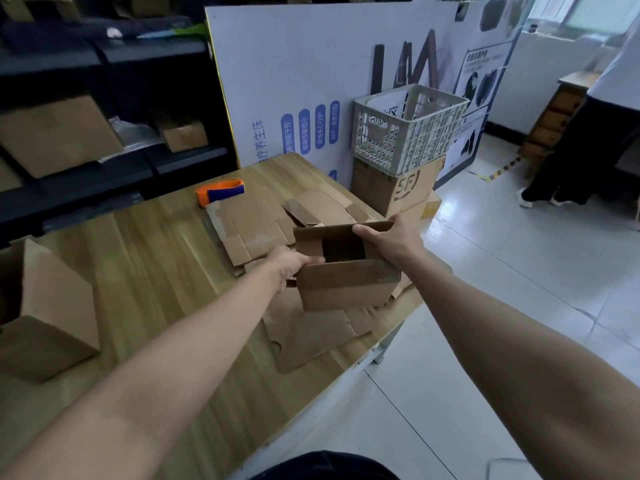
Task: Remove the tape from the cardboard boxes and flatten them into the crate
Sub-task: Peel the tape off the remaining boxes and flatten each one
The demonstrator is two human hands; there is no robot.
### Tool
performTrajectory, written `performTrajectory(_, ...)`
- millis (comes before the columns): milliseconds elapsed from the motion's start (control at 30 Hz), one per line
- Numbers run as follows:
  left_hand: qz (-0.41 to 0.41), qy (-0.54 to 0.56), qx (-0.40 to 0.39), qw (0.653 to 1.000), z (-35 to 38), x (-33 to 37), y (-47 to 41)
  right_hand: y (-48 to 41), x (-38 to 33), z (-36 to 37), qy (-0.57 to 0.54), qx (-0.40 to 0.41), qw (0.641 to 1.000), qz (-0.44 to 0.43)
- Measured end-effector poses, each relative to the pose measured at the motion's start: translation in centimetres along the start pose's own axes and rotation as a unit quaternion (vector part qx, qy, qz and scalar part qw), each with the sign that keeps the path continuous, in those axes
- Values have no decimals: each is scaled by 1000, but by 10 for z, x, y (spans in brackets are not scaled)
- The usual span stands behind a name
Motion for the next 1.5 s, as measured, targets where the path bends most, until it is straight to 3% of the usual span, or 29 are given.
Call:
performTrajectory(233, 22, -27, 173, 984, -32, 14, 6, 2, -51, 22, 7, 30, 999, -39)
performTrajectory(433, 84, -107, 309, 941, -74, 12, 20, 12, -77, 59, -41, 29, 998, -32)
performTrajectory(700, 143, 80, 238, 957, -121, -15, 16, 11, -104, 89, -61, -17, 997, -43)
performTrajectory(1000, 191, 121, 241, 944, -151, -23, 23, 22, -125, 124, -59, -35, 997, -22)
performTrajectory(1133, 161, 189, 210, 946, -165, -27, 15, 22, -138, 125, -71, -87, 992, -52)
performTrajectory(1267, 114, 272, 161, 942, -182, -30, 6, 20, -140, 124, -77, -75, 989, -100)
performTrajectory(1400, 28, 336, 117, 934, -190, -33, 4, 17, -138, 128, -155, -29, 986, -63)
performTrajectory(1500, -29, 400, 38, 915, -193, -32, 3, 14, -143, 131, -207, -11, 978, -33)
Point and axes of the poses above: each hand's wrist, its own y-axis away from the middle knuckle, its own z-axis out of the palm, x = y × z, the point moved 4 cm from there along -y, towards the middle knuckle, and after that the axes turned 13 degrees about -z, right-handed, at the moved point
